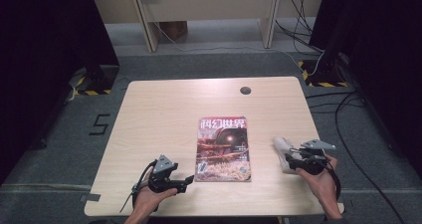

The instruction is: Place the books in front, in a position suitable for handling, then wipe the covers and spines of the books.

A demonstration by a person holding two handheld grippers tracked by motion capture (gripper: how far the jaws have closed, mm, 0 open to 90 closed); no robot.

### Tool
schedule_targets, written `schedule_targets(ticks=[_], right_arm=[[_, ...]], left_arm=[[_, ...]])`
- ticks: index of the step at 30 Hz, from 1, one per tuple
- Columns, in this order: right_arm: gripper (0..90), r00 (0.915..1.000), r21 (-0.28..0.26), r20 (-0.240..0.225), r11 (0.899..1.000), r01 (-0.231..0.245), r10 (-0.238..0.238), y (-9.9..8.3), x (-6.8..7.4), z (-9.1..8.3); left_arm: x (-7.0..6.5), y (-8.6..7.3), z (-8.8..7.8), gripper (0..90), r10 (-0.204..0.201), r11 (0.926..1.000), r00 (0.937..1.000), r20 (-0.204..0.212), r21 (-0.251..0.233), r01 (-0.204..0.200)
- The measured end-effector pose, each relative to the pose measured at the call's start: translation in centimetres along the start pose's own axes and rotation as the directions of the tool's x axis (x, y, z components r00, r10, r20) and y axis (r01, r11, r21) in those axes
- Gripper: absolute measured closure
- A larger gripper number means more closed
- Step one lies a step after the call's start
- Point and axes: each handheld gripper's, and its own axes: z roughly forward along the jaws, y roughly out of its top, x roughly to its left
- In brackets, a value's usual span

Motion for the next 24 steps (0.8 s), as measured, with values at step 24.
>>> schedule_targets(ticks=[24], right_arm=[[39.6,0.9998,0.069,-0.012,0.997,0.016,-0.016,-0.4,0.1,1.4]], left_arm=[[-0.5,2.4,4.9,20.1,0.015,0.9999,0.9993,-0.034,0.004,-0.015]])
